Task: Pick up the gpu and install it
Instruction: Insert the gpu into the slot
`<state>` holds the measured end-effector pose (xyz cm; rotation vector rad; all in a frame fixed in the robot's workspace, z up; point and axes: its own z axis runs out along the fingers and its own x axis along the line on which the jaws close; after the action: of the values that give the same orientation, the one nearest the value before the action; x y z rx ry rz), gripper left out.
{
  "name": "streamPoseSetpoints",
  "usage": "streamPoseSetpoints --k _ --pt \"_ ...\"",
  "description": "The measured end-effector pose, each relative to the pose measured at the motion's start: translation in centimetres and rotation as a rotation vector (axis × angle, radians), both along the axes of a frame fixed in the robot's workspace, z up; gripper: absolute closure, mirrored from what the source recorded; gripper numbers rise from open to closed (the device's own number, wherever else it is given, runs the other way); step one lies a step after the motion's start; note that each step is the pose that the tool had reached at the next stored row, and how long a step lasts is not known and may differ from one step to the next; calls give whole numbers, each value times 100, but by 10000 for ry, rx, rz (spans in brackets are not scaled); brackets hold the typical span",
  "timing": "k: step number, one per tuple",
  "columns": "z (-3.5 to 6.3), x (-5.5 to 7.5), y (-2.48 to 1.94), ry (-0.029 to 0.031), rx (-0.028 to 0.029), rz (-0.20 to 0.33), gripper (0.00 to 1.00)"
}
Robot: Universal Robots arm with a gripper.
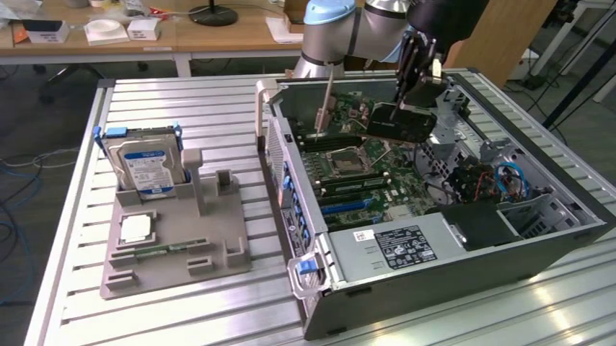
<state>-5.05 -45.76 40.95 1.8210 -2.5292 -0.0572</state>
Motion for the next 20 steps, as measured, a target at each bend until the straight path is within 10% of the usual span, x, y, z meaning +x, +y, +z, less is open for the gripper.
streamPoseSetpoints --k 20 --pt "-12 0 1 0 0 1127 74"
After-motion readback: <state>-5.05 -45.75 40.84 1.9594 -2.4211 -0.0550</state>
